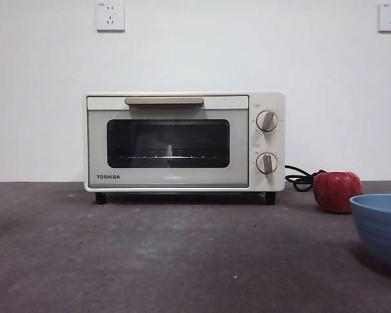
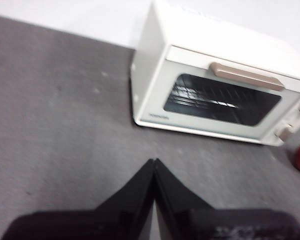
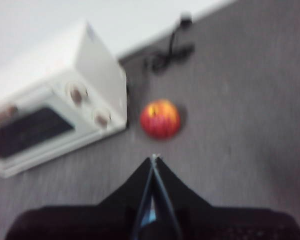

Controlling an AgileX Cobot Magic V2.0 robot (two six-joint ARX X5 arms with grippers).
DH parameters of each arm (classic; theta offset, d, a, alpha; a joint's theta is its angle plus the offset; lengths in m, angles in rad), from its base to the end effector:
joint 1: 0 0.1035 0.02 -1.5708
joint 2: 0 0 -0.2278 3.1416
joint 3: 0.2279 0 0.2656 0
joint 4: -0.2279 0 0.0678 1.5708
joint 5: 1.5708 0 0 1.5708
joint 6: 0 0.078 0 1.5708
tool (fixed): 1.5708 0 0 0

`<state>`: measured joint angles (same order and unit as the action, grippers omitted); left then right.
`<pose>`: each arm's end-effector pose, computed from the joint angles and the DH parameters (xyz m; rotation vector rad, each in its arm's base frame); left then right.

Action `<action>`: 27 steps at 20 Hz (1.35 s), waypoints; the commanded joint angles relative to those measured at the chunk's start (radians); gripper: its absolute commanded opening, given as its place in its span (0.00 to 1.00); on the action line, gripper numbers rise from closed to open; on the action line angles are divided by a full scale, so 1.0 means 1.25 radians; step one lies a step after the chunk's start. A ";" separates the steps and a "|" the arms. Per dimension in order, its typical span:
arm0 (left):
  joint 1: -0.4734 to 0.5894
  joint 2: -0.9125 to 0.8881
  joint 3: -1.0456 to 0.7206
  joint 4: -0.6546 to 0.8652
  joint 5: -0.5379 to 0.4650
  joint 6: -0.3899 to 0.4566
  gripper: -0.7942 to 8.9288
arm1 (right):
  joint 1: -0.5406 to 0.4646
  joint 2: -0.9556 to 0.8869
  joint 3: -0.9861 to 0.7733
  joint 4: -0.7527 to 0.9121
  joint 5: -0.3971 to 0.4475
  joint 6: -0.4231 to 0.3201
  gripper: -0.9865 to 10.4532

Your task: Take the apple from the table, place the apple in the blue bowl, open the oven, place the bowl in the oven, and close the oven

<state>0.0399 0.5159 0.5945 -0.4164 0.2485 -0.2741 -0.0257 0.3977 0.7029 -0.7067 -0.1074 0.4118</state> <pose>0.2110 -0.0108 0.2485 -0.3192 0.3615 -0.1596 0.1727 0.0039 0.2699 0.4327 0.4120 -0.0031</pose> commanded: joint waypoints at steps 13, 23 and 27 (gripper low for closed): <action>-0.002 0.352 0.266 -0.237 0.038 0.002 0.08 | 0.001 0.361 0.247 -0.125 -0.028 -0.026 0.09; -0.027 0.387 0.266 -0.256 0.185 0.018 0.08 | 0.016 0.679 0.407 -0.126 -0.222 -0.222 0.16; -0.079 0.387 0.266 -0.250 0.180 0.018 0.08 | 0.033 0.825 0.457 -0.121 -0.177 -0.233 0.40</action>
<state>-0.0559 0.9993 0.9264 -0.7376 0.4736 -0.2646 0.0097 1.4254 1.2678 -0.8658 -0.3260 0.1364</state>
